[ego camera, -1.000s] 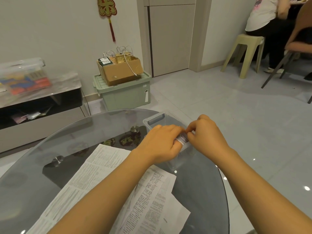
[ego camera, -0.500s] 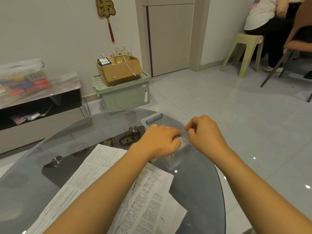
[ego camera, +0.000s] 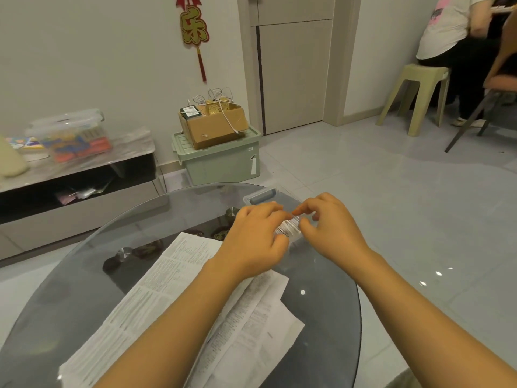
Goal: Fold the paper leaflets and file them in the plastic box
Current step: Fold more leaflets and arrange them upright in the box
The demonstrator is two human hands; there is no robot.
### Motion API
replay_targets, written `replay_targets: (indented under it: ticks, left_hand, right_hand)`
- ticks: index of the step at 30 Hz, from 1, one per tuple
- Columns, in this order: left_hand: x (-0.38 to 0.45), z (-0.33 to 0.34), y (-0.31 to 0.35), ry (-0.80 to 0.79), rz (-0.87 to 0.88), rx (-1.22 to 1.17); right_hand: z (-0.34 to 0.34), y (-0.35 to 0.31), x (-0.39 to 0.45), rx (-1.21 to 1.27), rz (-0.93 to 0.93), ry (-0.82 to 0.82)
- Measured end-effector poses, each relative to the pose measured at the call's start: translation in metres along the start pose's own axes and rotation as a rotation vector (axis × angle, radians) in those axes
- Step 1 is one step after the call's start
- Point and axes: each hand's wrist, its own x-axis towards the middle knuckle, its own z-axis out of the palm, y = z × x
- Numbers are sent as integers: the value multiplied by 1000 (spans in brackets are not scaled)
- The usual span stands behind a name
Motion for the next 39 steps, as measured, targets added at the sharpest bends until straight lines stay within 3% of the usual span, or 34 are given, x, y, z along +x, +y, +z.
replay_targets:
  ticks: [6, 10, 16, 21, 31, 39]
  left_hand:
    - [-73, -19, 6, 17, -249, -41]
    - [-123, -22, 5, -9, -427, 6]
    - [-164, -10, -3, -211, -623, 79]
    - [-189, -7, -14, -363, -677, 102]
    - [-217, -9, -23, -418, -553, 59]
    - [-229, -10, -27, -511, -493, 68]
  right_hand:
    - [17, -37, -35, 47, -157, -83]
    - [40, -56, -66, 19, -244, -234]
    - [58, -60, -87, -85, -325, -347]
    - [70, -58, -97, -158, -342, -453]
    - [82, -65, -113, -199, -516, -702]
    - [83, -67, -129, -177, -552, -888]
